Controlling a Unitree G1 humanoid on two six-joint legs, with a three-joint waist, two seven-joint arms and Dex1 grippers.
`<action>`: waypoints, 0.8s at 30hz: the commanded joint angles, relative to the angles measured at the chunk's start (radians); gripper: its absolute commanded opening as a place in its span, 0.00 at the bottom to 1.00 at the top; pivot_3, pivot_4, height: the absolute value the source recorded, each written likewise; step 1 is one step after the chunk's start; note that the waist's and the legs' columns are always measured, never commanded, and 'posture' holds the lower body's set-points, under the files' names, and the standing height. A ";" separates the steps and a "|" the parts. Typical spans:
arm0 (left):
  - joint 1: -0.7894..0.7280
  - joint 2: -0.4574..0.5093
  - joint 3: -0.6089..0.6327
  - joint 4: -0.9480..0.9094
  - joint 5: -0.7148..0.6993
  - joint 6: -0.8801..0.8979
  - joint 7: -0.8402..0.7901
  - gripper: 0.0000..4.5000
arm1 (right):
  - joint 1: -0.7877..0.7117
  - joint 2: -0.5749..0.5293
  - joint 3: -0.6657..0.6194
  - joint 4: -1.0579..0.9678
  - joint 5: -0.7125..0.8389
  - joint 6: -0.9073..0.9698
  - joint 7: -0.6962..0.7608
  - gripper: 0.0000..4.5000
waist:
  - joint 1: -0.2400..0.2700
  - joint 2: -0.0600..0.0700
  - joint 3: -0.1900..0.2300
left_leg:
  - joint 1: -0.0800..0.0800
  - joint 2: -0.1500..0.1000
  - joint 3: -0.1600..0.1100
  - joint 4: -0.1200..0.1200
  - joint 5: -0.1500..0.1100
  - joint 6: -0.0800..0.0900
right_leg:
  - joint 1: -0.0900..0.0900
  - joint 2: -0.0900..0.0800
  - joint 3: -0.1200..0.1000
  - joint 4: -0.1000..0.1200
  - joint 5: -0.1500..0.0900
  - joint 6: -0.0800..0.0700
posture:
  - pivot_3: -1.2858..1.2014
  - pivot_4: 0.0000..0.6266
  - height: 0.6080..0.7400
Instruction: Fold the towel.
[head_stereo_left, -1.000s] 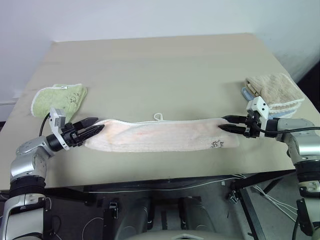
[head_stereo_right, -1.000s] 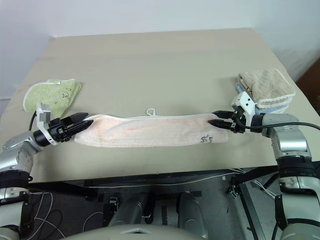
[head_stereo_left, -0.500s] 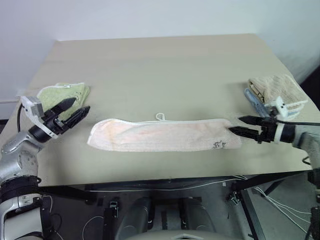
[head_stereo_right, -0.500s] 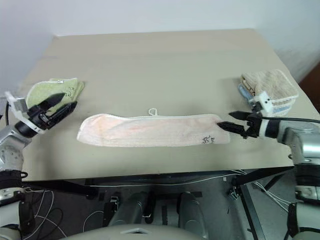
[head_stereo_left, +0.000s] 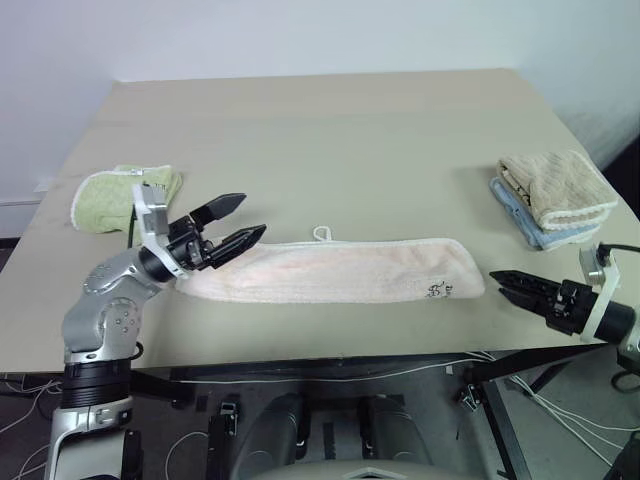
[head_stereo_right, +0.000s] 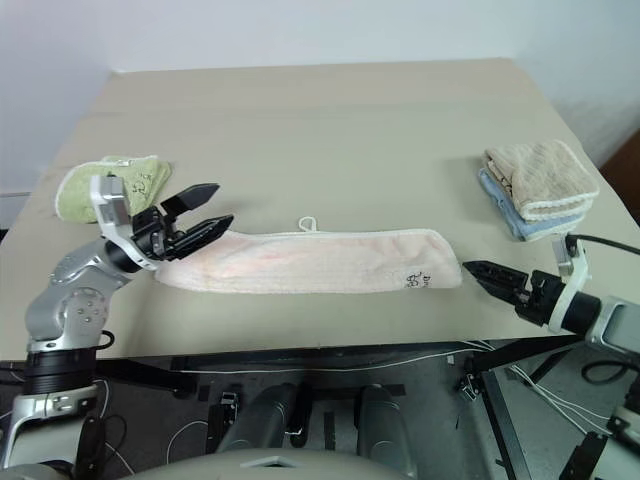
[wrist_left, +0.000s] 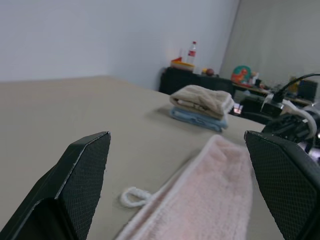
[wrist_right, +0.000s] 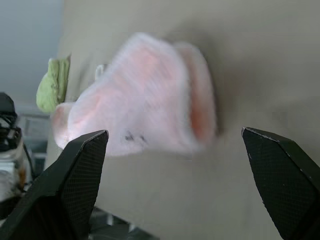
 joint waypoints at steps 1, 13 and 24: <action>0.003 -0.010 -0.019 -0.028 0.012 -0.025 -0.013 1.00 | 0.037 0.032 -0.064 -0.052 0.158 0.007 -0.116 1.00 | 0.000 0.000 0.000 | 0.000 0.000 0.000 0.000 0.000 0.000 | 0.000 0.000 0.000 0.000 0.000 0.000 | 0.52 0.24 1.00; -0.002 -0.037 -0.080 0.022 0.074 -0.094 -0.057 1.00 | 0.046 0.288 -0.078 -0.109 0.386 -0.038 -0.561 1.00 | -0.010 -0.003 -0.002 | 0.001 0.001 0.000 0.000 0.001 0.002 | 0.001 0.001 0.000 0.000 -0.002 -0.003 | 0.52 0.24 1.00; -0.015 -0.045 -0.084 0.062 0.117 -0.146 -0.053 1.00 | -0.064 0.358 -0.051 -0.065 0.506 -0.134 -0.810 1.00 | -0.036 -0.008 -0.005 | 0.014 0.010 0.001 -0.002 -0.001 0.000 | 0.022 0.000 -0.011 -0.022 -0.001 -0.003 | 0.52 0.24 1.00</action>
